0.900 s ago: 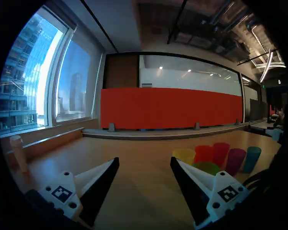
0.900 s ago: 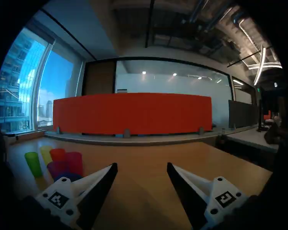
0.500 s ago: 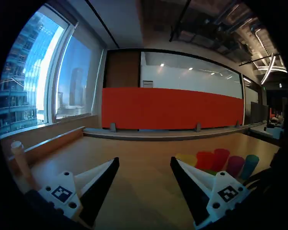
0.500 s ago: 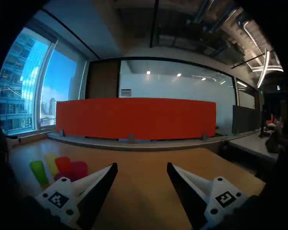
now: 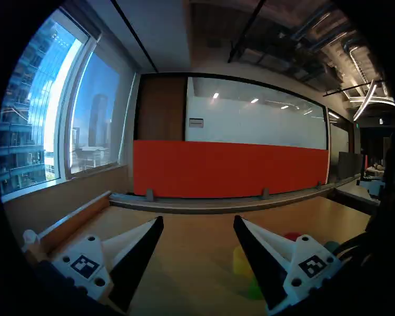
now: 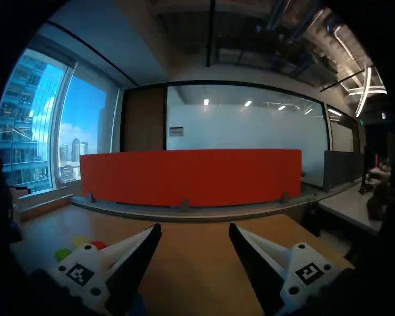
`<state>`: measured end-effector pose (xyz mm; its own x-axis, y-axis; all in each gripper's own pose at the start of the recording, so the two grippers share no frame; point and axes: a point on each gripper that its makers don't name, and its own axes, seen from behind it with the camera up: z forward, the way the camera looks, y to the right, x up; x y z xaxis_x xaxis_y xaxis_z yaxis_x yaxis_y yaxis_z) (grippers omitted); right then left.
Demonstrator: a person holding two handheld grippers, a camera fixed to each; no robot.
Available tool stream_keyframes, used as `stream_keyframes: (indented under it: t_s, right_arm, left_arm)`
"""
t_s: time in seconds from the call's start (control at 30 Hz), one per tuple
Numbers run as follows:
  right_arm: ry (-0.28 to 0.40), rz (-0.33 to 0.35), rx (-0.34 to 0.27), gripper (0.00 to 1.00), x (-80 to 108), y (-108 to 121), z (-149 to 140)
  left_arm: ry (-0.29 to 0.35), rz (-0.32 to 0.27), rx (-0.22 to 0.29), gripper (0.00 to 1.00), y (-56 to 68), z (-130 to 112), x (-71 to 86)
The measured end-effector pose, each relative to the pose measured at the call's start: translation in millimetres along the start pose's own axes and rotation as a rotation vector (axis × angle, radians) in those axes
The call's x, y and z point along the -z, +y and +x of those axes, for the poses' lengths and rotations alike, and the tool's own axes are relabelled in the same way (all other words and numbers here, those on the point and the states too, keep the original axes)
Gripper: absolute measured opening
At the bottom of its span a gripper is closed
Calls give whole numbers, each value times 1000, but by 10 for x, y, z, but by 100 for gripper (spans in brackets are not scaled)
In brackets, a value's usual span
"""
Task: Pour water
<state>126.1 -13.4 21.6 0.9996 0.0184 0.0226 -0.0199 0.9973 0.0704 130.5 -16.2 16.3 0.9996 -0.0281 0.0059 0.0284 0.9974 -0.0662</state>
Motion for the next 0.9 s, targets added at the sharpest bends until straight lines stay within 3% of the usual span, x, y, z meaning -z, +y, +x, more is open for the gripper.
stream_keyframes:
  t_s: [0.2, 0.47, 0.77, 0.9]
  right_arm:
    - [-10, 11, -15, 100, -48, 0, 292]
    - [-20, 16, -3, 100, -124, 19, 599]
    - [-27, 71, 18, 100, -104, -96, 646]
    - [-27, 148, 23, 100, -89, -228, 655]
  left_arm:
    - [18, -34, -24, 99, 94, 374, -36]
    - [35, -80, -19, 99, 212, 739, -64]
    - [34, -128, -26, 99, 275, 817, -88]
    - [31, -155, -44, 99, 320, 795, -90]
